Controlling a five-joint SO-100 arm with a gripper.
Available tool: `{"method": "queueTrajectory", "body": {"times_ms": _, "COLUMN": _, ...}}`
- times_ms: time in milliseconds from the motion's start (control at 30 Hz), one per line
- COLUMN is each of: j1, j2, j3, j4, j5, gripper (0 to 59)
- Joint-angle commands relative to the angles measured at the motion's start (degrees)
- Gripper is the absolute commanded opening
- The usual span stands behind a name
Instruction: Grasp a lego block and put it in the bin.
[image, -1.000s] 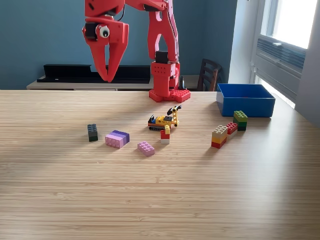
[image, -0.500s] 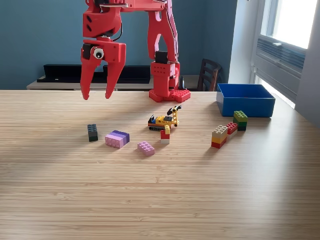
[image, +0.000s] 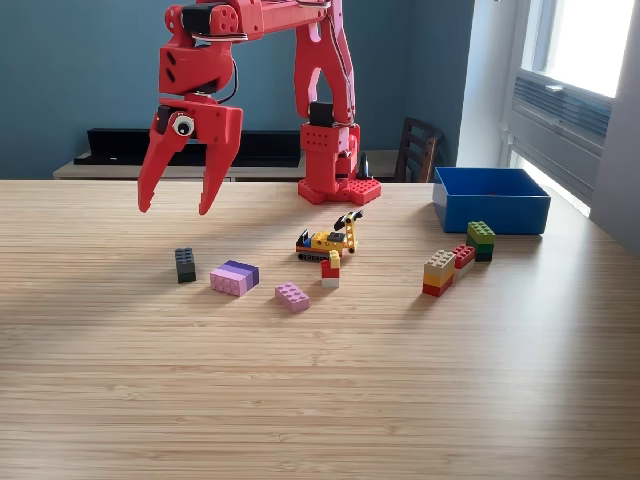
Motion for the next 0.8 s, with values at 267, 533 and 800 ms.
{"method": "queueTrajectory", "body": {"times_ms": 267, "j1": -2.3, "j2": 0.9, "j3": 0.9, "j4": -3.0, "j5": 2.5, "gripper": 26.0}}
{"method": "queueTrajectory", "body": {"times_ms": 533, "j1": -4.5, "j2": -3.6, "j3": -1.1, "j4": -3.1, "j5": 3.4, "gripper": 26.1}}
{"method": "queueTrajectory", "body": {"times_ms": 800, "j1": -3.9, "j2": -10.7, "j3": -6.2, "j4": -1.1, "j5": 3.4, "gripper": 25.8}}
